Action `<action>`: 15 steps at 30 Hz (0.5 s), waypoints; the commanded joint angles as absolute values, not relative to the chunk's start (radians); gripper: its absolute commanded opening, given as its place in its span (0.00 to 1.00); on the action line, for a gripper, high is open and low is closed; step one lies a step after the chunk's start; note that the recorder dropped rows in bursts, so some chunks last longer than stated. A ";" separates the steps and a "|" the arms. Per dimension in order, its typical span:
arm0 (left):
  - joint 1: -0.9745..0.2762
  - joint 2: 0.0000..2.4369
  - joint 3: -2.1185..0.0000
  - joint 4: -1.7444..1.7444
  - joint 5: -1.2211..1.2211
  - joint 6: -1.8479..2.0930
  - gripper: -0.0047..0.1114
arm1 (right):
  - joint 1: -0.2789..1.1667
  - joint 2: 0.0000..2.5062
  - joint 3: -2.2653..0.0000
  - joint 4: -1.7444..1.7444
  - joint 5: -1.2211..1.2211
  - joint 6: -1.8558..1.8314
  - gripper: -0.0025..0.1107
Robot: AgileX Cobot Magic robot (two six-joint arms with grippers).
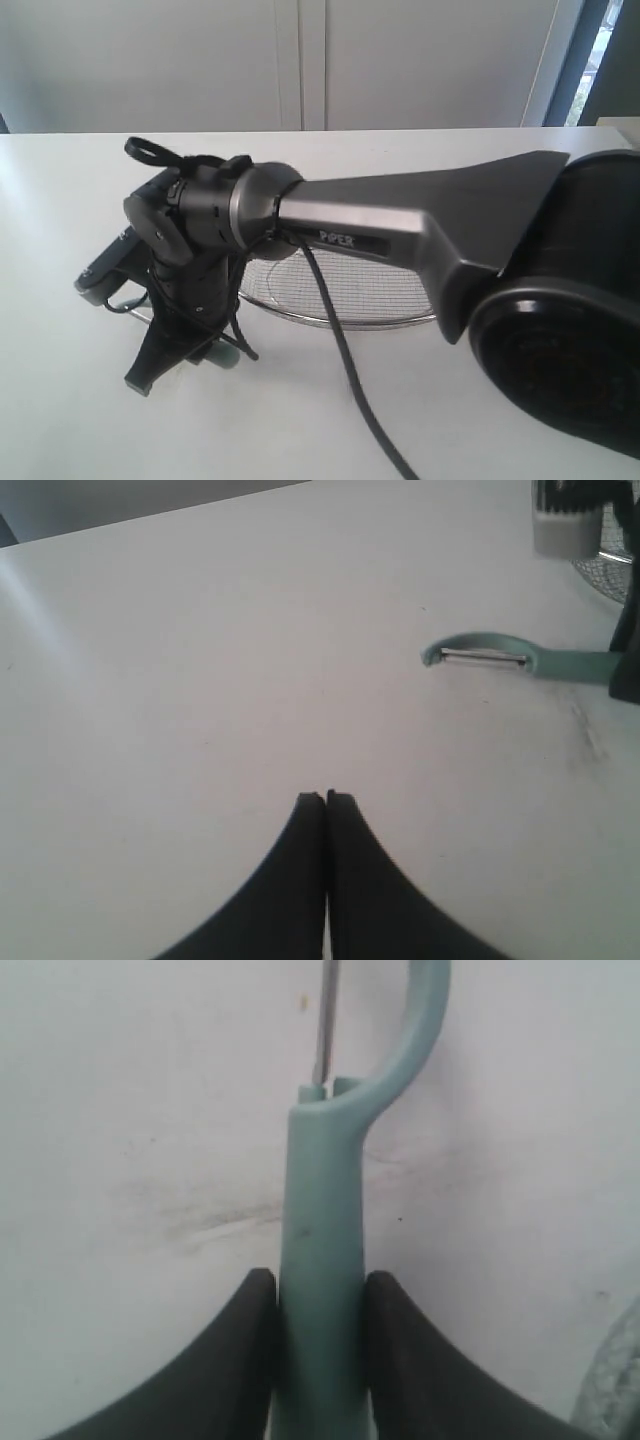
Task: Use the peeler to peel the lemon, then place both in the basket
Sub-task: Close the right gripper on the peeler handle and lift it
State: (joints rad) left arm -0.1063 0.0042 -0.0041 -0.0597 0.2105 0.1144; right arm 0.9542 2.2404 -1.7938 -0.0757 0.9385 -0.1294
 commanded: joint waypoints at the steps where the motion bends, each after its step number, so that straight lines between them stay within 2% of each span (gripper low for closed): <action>1: -0.103 0.000 0.000 -0.067 0.211 0.110 0.04 | 0.946 2.131 -1.807 -0.085 0.983 -0.160 0.02; 6: -0.103 0.000 0.000 -0.067 0.211 0.110 0.04 | 0.940 2.028 -1.807 -0.085 1.073 -0.193 0.02; 15: -0.103 0.000 0.000 -0.067 0.211 0.110 0.04 | 0.874 1.886 -1.807 -0.041 1.071 -0.109 0.02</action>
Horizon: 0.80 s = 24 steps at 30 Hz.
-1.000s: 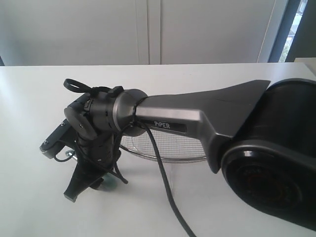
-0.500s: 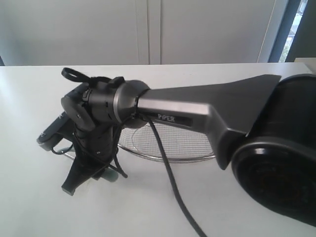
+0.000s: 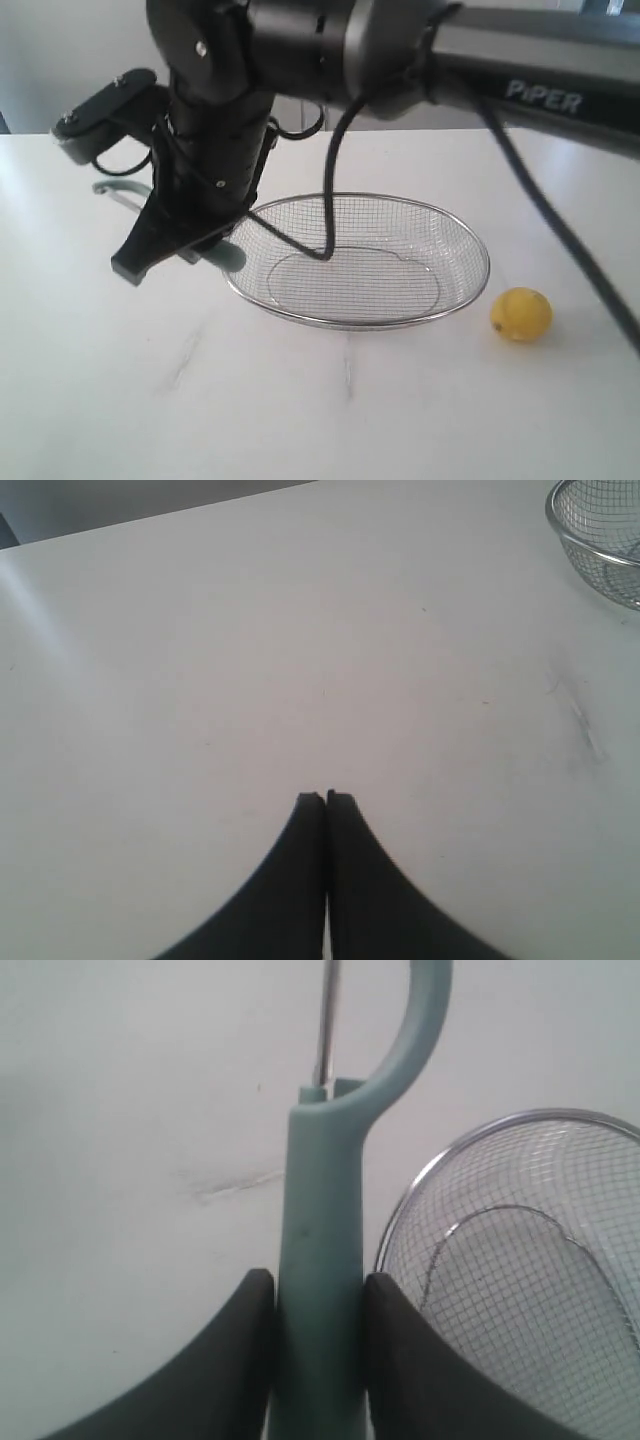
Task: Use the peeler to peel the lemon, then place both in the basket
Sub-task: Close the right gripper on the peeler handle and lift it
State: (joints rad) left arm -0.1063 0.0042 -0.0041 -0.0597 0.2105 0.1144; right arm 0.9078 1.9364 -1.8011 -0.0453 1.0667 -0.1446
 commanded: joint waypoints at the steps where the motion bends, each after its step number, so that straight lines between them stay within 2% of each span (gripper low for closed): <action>1: -0.103 0.000 0.000 -0.067 0.211 0.110 0.04 | 0.873 1.883 -1.807 -0.041 1.064 -0.109 0.02; 6: -0.103 0.000 0.000 -0.067 0.211 0.110 0.04 | 0.873 1.861 -1.801 -0.041 1.048 -0.152 0.02; 13: -0.103 0.000 0.000 -0.067 0.211 0.110 0.04 | 0.876 1.768 -1.801 -0.035 1.200 0.000 0.02; 24: -0.103 0.000 0.000 -0.067 0.211 0.110 0.04 | 0.876 1.566 -1.789 -0.041 1.221 0.116 0.02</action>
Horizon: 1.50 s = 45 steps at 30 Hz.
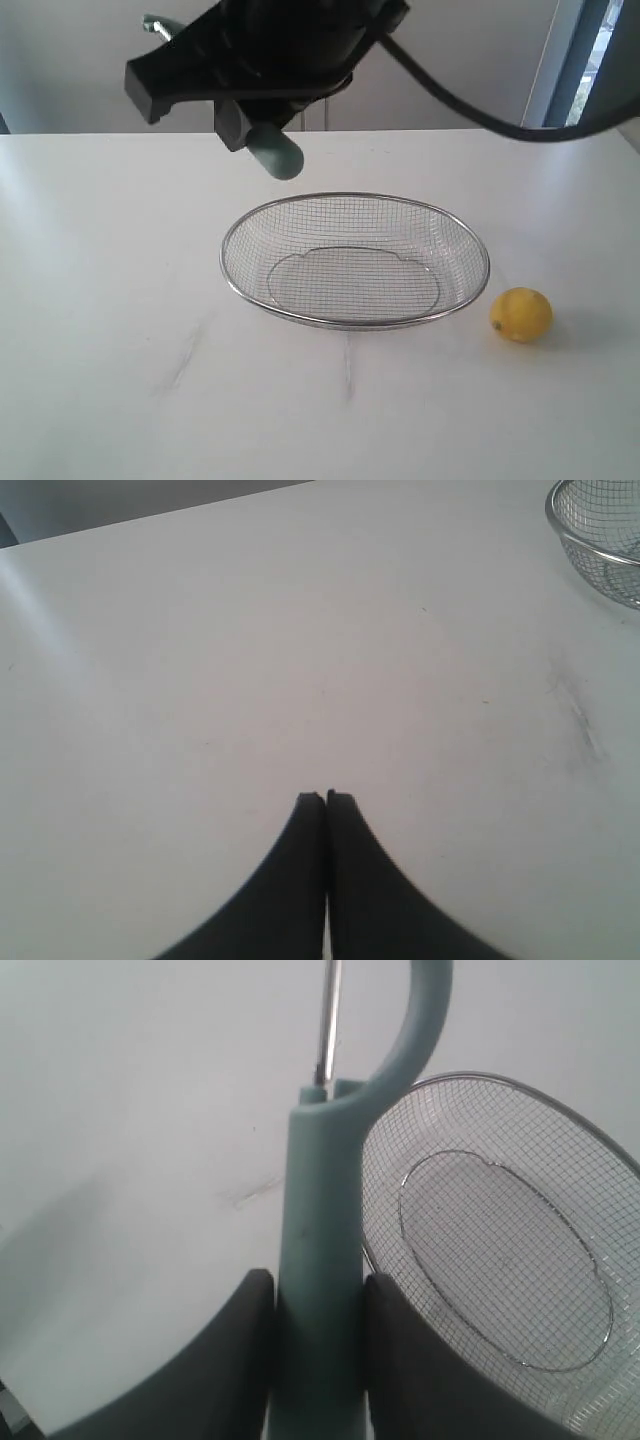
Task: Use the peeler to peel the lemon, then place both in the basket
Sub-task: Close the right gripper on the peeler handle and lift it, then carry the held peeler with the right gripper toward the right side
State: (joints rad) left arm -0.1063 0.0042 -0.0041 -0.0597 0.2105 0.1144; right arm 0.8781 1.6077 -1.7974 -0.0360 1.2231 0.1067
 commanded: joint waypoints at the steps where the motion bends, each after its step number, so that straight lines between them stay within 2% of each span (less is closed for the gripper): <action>1: -0.103 0.000 0.000 -0.067 0.211 0.110 0.04 | 0.876 1.551 -1.789 -0.041 1.221 0.116 0.02; 20: -0.103 0.000 0.000 -0.067 0.211 0.110 0.04 | 0.876 1.444 -1.635 -0.076 1.221 0.023 0.02; 36: -0.103 0.000 0.000 -0.067 0.211 0.110 0.04 | 0.876 1.259 -1.342 -0.135 1.211 -0.023 0.02; 45: -0.103 0.000 0.000 -0.067 0.211 0.110 0.04 | 0.876 1.086 -1.166 -0.225 1.186 0.101 0.02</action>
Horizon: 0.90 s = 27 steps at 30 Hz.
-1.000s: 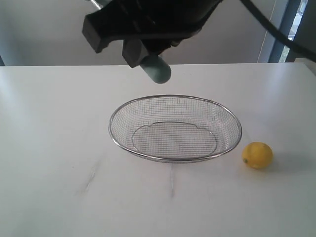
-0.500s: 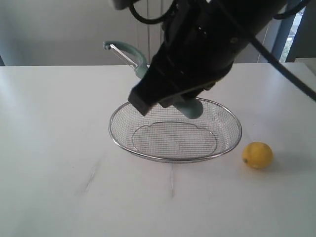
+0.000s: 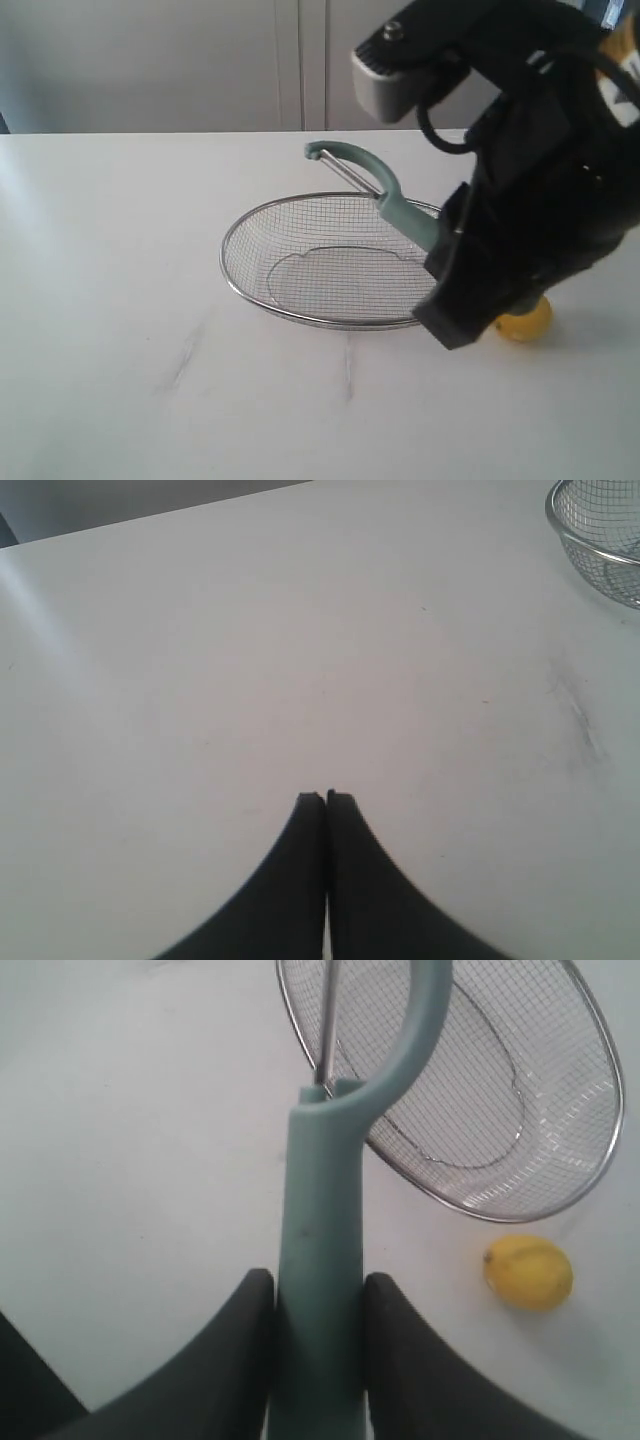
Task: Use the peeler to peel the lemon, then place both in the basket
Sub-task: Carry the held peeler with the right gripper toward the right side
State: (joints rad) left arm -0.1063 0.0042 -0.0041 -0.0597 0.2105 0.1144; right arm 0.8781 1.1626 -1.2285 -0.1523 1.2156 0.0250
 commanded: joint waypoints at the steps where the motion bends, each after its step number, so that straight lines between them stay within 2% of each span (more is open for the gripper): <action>1: -0.103 0.000 0.000 -0.067 0.211 0.110 0.04 | 0.876 1.066 -1.150 -0.246 1.186 0.128 0.02; 7: -0.103 0.000 0.000 -0.067 0.211 0.110 0.04 | 0.868 0.980 -1.049 -0.311 1.184 0.169 0.02; 11: -0.103 0.000 0.000 -0.067 0.211 0.110 0.04 | 0.799 0.967 -0.981 -0.412 1.139 0.229 0.02; 20: -0.103 0.000 0.000 -0.067 0.211 0.110 0.04 | 0.431 1.060 -0.913 -0.457 0.935 0.242 0.02; 27: -0.103 0.000 0.000 -0.067 0.207 0.110 0.04 | 0.242 1.182 -0.913 -0.245 0.847 0.142 0.02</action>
